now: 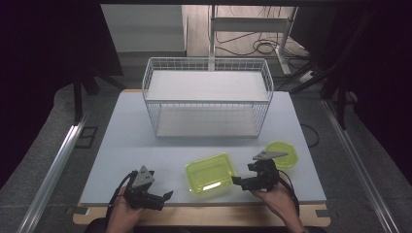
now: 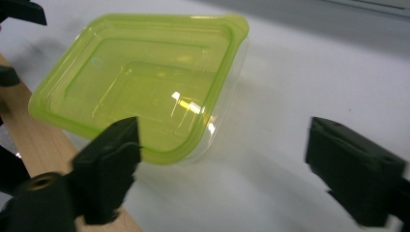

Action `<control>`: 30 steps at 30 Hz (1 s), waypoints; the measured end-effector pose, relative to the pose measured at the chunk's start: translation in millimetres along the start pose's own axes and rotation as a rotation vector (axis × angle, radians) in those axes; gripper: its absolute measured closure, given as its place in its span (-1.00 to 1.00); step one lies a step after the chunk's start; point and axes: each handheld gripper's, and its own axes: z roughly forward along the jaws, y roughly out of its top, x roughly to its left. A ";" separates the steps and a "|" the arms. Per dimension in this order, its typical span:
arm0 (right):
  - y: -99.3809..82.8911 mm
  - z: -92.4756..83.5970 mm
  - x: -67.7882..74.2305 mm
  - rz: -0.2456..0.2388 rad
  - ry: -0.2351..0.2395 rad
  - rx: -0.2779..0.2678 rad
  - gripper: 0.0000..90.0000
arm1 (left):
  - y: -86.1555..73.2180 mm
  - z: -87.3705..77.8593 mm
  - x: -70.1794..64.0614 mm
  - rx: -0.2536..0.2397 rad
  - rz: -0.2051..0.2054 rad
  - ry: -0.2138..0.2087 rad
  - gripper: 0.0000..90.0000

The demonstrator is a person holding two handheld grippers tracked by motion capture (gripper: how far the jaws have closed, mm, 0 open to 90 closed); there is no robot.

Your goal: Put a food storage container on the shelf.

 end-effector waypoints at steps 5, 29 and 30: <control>9.5 1.8 -3.6 0.023 0.048 0.009 -0.20 | -0.3 0.4 -0.2 0.004 0.010 0.011 -0.96; 28.8 40.2 -30.5 0.288 0.235 0.103 0.58 | -0.5 3.8 -3.3 0.033 0.046 0.020 -0.96; 28.1 40.4 -32.1 0.311 0.253 0.107 0.63 | -0.5 3.9 -3.5 0.035 0.047 0.021 -0.96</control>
